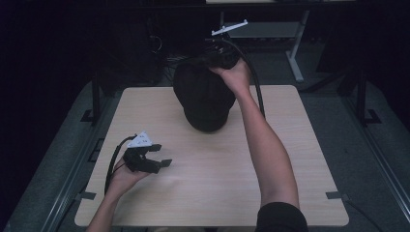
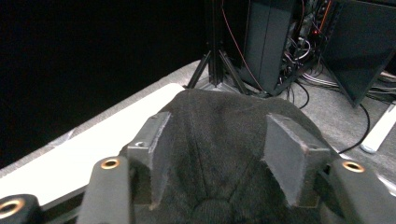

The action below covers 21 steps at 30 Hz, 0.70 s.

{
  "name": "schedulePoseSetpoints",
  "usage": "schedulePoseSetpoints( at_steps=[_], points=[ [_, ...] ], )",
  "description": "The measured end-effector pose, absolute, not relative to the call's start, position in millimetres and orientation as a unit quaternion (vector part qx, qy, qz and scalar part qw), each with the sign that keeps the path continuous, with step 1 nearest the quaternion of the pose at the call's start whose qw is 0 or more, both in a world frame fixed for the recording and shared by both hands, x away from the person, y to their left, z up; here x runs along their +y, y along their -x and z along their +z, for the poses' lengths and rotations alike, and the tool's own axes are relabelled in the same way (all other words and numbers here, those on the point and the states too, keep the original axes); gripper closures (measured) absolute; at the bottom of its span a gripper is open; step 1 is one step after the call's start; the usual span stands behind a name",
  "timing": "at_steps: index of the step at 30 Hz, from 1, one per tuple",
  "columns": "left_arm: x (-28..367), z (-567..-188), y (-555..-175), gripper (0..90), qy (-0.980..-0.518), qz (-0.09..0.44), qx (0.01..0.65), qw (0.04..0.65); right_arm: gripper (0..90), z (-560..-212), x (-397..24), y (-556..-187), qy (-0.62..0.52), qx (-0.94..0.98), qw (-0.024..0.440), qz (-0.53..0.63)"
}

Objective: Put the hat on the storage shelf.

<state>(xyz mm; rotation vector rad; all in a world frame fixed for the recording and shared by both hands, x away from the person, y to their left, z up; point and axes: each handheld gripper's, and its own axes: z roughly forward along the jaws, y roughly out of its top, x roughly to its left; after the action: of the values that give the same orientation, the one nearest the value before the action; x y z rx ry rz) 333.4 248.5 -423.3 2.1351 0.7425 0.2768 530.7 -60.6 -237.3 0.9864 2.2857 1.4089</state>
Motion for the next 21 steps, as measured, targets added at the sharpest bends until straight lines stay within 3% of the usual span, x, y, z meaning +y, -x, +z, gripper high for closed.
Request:
schedulePoseSetpoints(
  at_steps=[21],
  points=[
    [248,-421,-329,22.1,-0.852,0.12,0.293,0.417,25.8,-235,-106,-501,-0.363,0.773,0.121,0.506]
  ],
)
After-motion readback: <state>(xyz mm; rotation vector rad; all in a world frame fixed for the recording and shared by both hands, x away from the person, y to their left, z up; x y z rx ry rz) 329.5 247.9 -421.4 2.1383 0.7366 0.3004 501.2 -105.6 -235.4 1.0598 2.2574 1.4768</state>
